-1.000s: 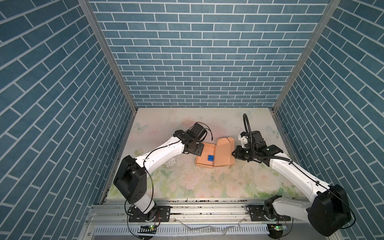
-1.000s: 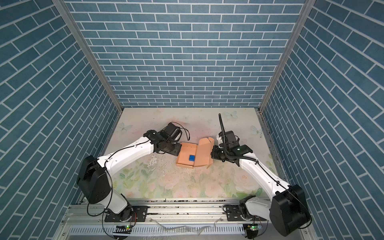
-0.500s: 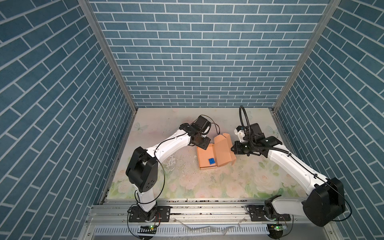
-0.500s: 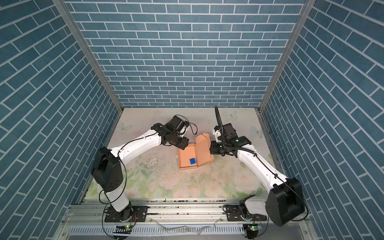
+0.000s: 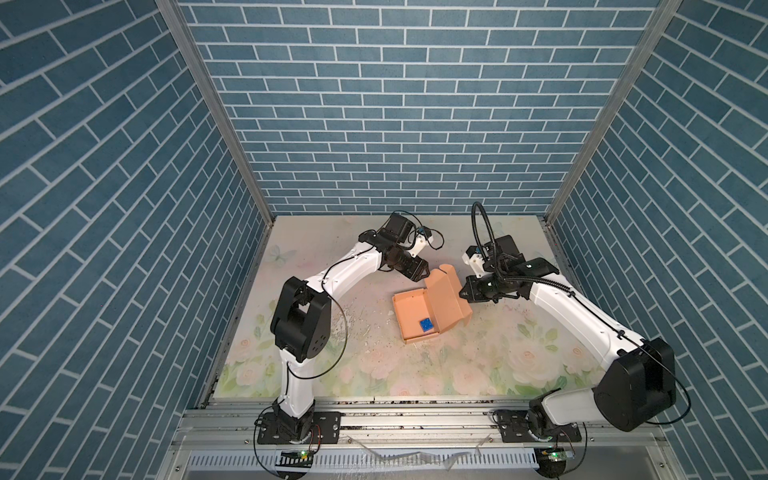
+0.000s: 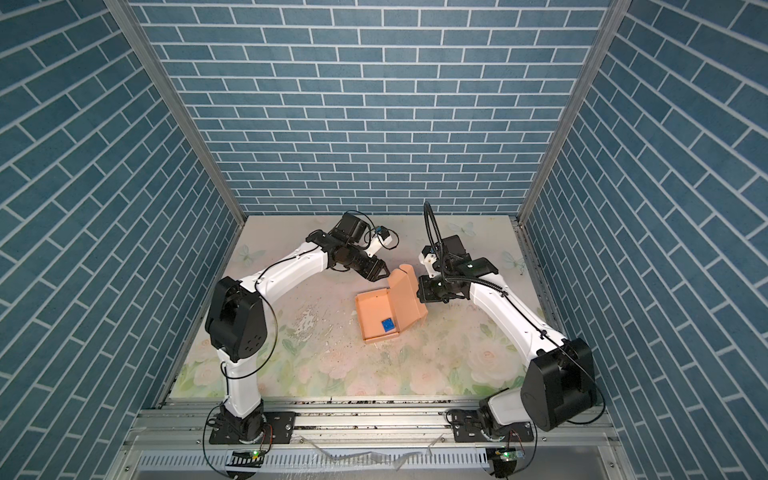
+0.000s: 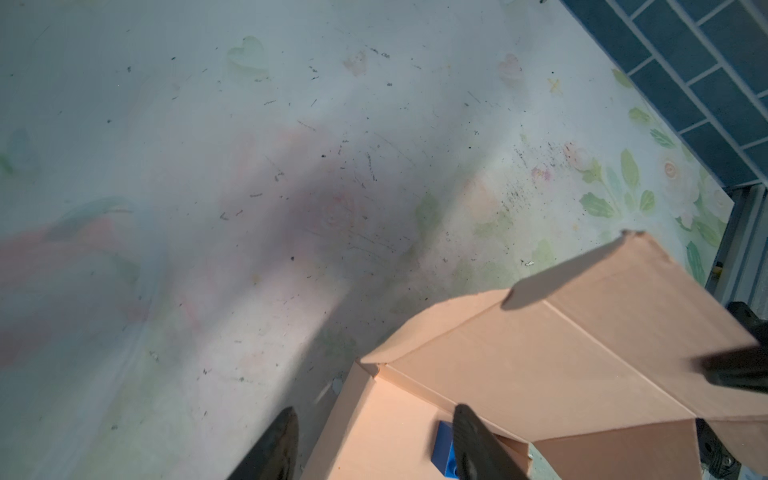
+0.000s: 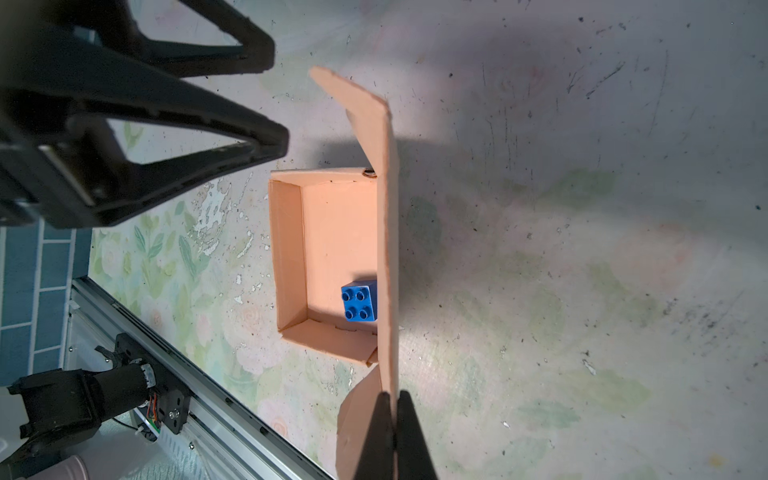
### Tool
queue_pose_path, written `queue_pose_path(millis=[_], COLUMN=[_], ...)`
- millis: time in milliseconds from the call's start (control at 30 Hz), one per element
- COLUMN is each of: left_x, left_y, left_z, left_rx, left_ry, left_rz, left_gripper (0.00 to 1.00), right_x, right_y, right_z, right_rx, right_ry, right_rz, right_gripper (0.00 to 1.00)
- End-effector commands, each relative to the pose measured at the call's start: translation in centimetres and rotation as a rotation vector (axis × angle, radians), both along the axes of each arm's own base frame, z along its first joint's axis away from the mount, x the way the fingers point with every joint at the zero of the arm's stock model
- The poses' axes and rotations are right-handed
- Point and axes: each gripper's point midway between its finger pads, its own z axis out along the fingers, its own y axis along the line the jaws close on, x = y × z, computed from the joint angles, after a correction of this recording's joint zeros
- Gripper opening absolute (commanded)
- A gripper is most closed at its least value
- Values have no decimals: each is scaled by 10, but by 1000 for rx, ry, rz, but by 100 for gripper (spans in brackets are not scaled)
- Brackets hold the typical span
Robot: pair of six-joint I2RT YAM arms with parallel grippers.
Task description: Fold the paper box
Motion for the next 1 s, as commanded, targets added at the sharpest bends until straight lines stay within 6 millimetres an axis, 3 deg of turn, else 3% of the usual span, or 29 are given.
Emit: queue_pose_path(millis=[0, 267, 433, 967], left_x=[-4, 3, 0, -9], left_y=[-13, -31, -35, -31], left_z=[2, 6, -2, -4], left_rx=[-33, -105, -117, -115], left_ry=[0, -9, 21, 53], left_rz=[-117, -203, -246, -252], left_gripper=[61, 60, 58, 36], right_x=[-1, 6, 7, 10], right_y=[2, 6, 7, 4], right_z=[5, 6, 7, 4], right_rx=[-6, -7, -2, -11], right_ry=[-6, -1, -7, -23], right_rz=[54, 65, 65, 51], right_gripper=[0, 0, 0, 0])
